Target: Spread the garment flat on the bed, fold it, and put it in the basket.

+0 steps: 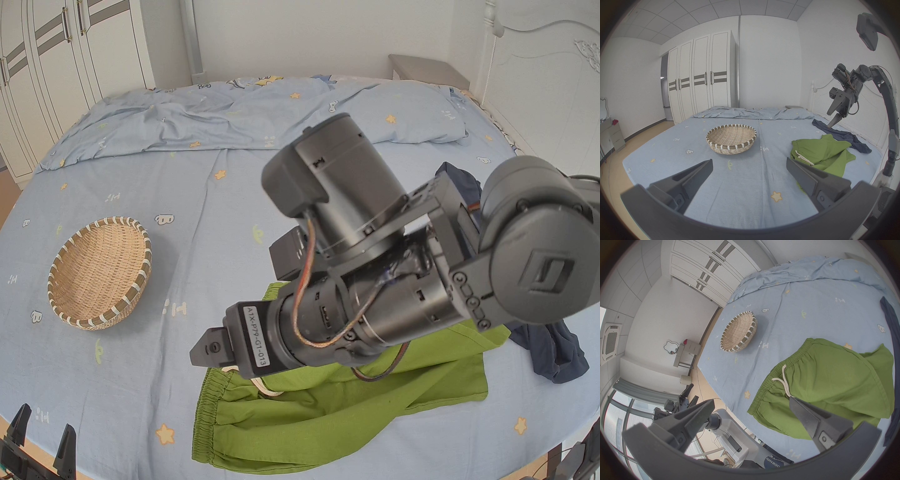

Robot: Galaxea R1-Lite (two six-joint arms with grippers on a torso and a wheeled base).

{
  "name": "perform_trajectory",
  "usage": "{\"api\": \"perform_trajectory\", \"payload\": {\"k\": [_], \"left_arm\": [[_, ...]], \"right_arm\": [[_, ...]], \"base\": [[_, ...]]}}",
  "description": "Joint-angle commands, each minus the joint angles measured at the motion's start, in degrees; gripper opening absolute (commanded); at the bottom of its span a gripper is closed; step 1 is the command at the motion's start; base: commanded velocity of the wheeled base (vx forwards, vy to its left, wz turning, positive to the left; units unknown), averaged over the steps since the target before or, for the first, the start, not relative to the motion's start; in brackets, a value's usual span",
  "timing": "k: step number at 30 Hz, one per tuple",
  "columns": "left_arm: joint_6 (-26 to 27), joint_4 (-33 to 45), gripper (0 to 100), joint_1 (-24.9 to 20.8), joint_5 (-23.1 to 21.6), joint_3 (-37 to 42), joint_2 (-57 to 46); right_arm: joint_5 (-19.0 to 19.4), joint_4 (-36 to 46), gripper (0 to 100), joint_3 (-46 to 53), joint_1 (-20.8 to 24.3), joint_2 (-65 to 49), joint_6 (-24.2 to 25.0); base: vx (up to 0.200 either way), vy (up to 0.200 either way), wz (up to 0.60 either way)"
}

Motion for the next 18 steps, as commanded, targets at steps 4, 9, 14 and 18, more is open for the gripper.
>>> {"api": "perform_trajectory", "payload": {"k": [4, 9, 14, 18], "left_arm": [[0.2, 0.0, 100, 0.0, -0.1, 1.0, -0.8], [0.2, 0.0, 100, 0.0, -0.1, 1.0, -0.8], [0.6, 0.1, 100, -0.1, -0.5, 1.0, -0.8], [1.4, 0.2, 100, 0.0, -2.0, 1.0, -0.8]], "right_arm": [[1.2, 0.3, 100, 6.9, -5.7, -12.8, 0.1], [11.6, -0.1, 100, 19.9, -18.8, -31.8, 1.0], [13.4, -7.6, 100, 35.7, -27.5, -40.9, 1.9], [13.0, -19.2, 100, 47.1, -29.0, -45.0, 4.4]], "base": [[0.0, 0.0, 0.0], [0.0, 0.0, 0.0], [0.0, 0.0, 0.0], [0.0, 0.0, 0.0]]}}
